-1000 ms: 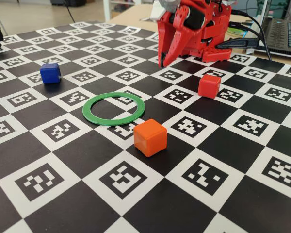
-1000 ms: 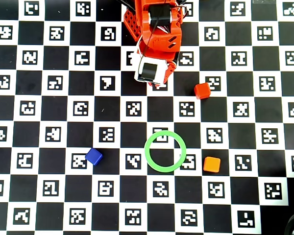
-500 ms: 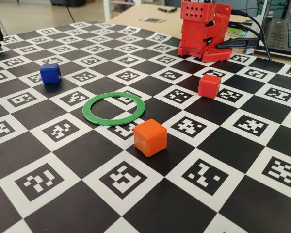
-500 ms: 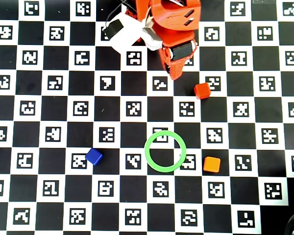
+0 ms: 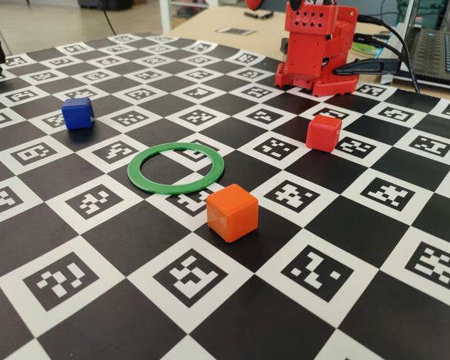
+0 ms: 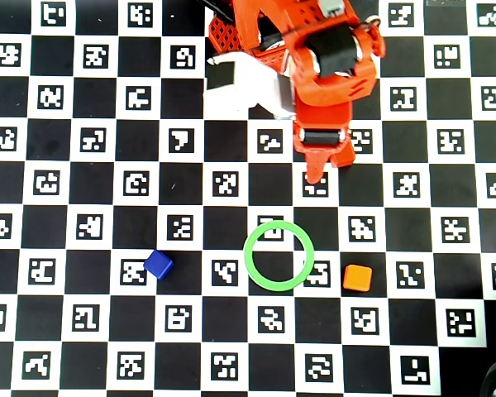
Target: Grab the red cube then put it in the green circle then put the blue cube on top and finally the orange cube on top
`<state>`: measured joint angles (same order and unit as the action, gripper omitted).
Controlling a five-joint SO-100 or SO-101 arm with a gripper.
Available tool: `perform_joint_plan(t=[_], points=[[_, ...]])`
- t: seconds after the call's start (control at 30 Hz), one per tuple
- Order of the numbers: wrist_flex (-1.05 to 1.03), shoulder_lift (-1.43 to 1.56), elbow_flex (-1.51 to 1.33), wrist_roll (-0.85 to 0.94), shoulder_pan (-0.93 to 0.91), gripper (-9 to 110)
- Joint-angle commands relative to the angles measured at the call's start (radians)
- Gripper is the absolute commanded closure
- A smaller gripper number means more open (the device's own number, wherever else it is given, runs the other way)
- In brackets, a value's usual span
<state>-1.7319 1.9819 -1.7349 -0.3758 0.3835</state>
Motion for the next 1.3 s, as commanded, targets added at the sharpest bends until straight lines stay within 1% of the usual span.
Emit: perform_joint_plan(t=[0.0, 0.2, 0.7, 1.27], points=[[0.009, -0.021, 0.020, -0.018, 0.066, 65], [0.103, -0.063, -0.052, -0.017, 0.155, 65], [0.414, -0.077, -0.339, -0.078, 0.247, 64], [0.577, -0.181, -0.436, -0.100, 0.267, 63]])
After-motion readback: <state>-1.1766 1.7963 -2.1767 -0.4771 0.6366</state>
